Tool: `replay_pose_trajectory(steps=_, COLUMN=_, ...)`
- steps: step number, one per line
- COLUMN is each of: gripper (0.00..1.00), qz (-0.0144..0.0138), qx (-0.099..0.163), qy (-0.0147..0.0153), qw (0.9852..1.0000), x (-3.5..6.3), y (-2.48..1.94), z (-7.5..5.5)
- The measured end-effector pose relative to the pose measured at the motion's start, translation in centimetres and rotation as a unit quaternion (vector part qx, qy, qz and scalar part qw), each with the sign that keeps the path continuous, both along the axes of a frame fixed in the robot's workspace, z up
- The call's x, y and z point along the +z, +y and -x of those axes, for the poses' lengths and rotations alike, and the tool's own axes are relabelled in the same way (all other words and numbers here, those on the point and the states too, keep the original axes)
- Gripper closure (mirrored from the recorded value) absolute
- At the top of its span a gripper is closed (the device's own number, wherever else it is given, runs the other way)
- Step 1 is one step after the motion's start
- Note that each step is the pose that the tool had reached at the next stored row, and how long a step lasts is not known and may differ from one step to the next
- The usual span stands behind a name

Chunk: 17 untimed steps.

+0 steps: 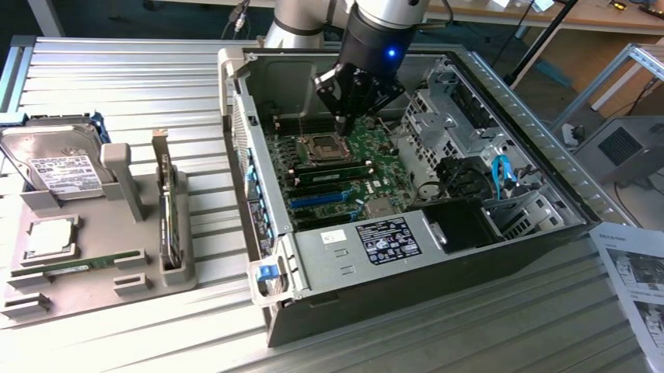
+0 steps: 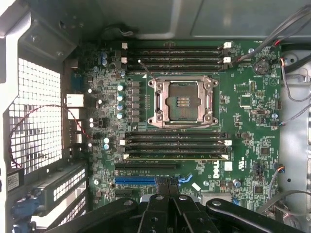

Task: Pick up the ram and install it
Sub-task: 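Press down the ram until it locks into place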

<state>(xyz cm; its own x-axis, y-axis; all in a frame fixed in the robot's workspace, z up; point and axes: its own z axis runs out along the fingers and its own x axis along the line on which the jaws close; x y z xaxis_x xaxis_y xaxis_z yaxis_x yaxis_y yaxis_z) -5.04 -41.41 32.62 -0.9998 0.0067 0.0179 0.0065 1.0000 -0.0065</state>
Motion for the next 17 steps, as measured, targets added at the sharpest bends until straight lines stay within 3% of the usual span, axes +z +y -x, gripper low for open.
replay_pose_trajectory(steps=4, gripper=0.89, qz=-0.0004, qx=0.0, qy=0.0, qw=1.0, x=0.0, y=0.0, z=0.0)
replay_pose_trajectory(steps=6, gripper=0.89, qz=-0.0073, qx=0.0, qy=0.0, qw=1.0, x=0.01, y=0.01, z=0.0)
replay_pose_trajectory(steps=7, gripper=0.89, qz=-0.0078, qx=0.0, qy=0.0, qw=1.0, x=0.0, y=0.01, z=0.0)
replay_pose_trajectory(steps=17, gripper=0.89, qz=-0.0078, qx=0.0, qy=0.0, qw=1.0, x=1.01, y=0.0, z=0.0)
